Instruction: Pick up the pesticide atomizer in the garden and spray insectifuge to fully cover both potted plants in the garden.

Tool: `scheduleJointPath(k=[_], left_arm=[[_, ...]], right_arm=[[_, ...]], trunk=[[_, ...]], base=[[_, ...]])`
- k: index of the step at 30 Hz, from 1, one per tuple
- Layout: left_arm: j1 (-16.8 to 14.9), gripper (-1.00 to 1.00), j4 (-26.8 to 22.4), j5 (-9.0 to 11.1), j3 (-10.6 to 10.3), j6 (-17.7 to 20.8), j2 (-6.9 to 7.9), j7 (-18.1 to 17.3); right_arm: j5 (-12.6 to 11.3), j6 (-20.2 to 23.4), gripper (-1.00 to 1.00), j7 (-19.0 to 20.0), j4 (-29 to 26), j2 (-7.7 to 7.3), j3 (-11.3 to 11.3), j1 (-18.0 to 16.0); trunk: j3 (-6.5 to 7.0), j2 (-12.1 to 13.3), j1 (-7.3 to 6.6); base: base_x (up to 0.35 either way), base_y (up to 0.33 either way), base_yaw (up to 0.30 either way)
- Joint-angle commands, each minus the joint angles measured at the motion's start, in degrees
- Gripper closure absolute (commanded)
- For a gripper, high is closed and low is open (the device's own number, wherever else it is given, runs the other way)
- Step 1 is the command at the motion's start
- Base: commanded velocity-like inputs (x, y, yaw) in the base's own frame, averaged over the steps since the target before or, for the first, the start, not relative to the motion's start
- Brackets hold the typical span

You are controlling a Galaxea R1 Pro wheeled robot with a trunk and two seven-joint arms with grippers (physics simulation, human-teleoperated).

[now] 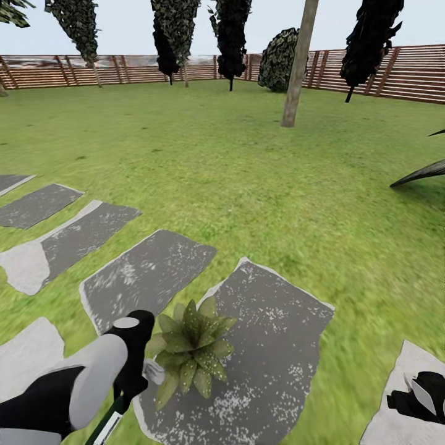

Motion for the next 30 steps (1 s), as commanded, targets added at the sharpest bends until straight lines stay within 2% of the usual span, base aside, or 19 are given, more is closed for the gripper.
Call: scheduleJointPath(k=[1, 6, 11, 19, 24, 30], left_arm=[[0.0, 1.00, 0.0, -0.6, 0.0, 0.6, -0.12, -0.5], [0.0, 1.00, 0.1, -0.5, -0.3, 0.6, -0.21, -0.5], [0.0, 1.00, 0.2, -0.4, -0.3, 0.7, -0.21, -0.5], [0.0, 1.00, 0.3, -0.4, -0.3, 0.6, -0.30, -0.5], [0.0, 1.00, 0.3, -0.4, -0.3, 0.6, -0.30, -0.5], [0.0, 1.00, 0.4, -0.4, -0.3, 0.7, -0.30, -0.5]], right_arm=[[-0.6, 0.0, -1.00, 0.1, 0.1, -0.02, 0.3, -0.1], [-0.6, 0.1, -1.00, 0.1, 0.2, -0.02, 0.3, -0.1], [-0.6, 0.1, -1.00, 0.1, 0.2, 0.02, 0.4, -0.1], [-0.6, 0.1, -1.00, 0.1, 0.2, 0.05, 0.4, -0.1], [-0.6, 0.1, -1.00, 0.1, 0.2, 0.04, 0.3, -0.1], [-0.6, 0.1, -1.00, 0.1, 0.2, 0.02, 0.3, -0.1]], trunk=[[-0.05, 0.0, -0.01], [-0.07, 0.0, -0.01], [-0.07, 0.0, -0.01], [-0.07, 0.0, -0.01], [-0.07, 0.0, -0.01], [-0.07, 0.0, -0.01]], base=[[0.000, 0.000, -0.007], [0.000, 0.014, -0.002], [0.000, 0.231, -0.038], [-0.074, 0.261, -0.190], [-0.030, 0.042, -0.090], [-0.001, 0.002, -0.261]])
